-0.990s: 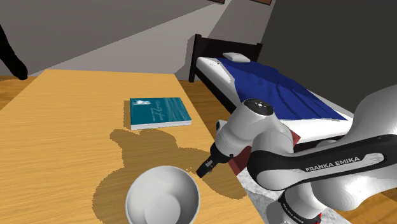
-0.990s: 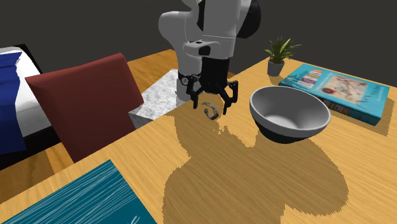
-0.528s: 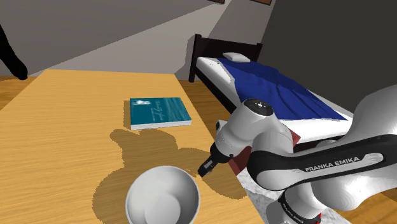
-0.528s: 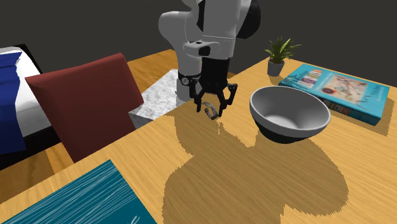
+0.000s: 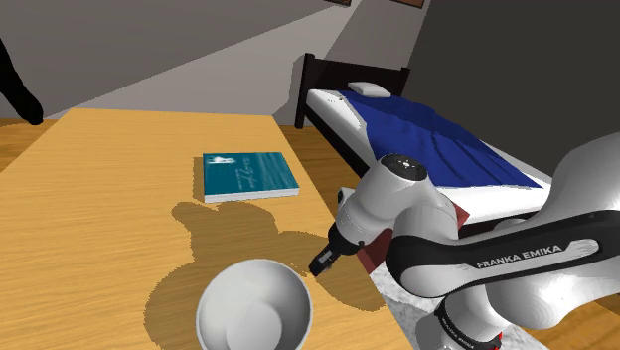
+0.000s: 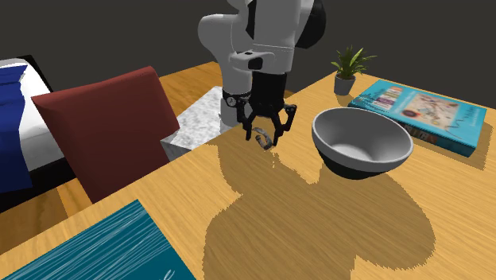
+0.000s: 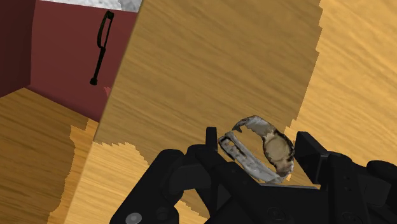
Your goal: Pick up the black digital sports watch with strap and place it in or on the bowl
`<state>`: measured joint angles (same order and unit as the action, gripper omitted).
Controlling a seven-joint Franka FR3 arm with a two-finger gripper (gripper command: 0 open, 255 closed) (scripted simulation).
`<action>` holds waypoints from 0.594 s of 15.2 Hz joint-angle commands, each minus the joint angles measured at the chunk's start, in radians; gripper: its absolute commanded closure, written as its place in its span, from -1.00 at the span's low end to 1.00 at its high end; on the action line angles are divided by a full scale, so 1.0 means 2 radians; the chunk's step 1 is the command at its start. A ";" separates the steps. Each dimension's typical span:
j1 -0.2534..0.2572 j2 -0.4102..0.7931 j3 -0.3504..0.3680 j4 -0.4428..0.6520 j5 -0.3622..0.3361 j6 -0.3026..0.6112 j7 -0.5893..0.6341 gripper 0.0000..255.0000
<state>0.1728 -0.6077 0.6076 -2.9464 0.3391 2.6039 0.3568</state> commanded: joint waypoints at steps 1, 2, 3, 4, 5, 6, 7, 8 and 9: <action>0.002 -0.008 -0.004 0.002 0.000 -0.011 -0.001 1.00; 0.003 -0.016 -0.007 0.005 -0.001 -0.022 -0.003 1.00; 0.004 -0.024 -0.011 0.008 -0.002 -0.032 -0.004 1.00; 0.005 -0.031 -0.014 0.011 -0.003 -0.043 -0.005 1.00; 0.006 -0.038 -0.018 0.015 -0.004 -0.053 -0.006 1.00; 0.007 -0.045 -0.021 0.018 -0.005 -0.063 -0.007 1.00; 0.007 -0.051 -0.024 0.022 -0.006 -0.073 -0.008 1.00; 0.007 -0.057 -0.027 0.025 -0.008 -0.082 -0.009 1.00; 0.008 -0.063 -0.030 0.029 -0.009 -0.092 -0.010 1.00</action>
<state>0.1862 -0.7213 0.5509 -2.8971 0.3229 2.4419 0.3365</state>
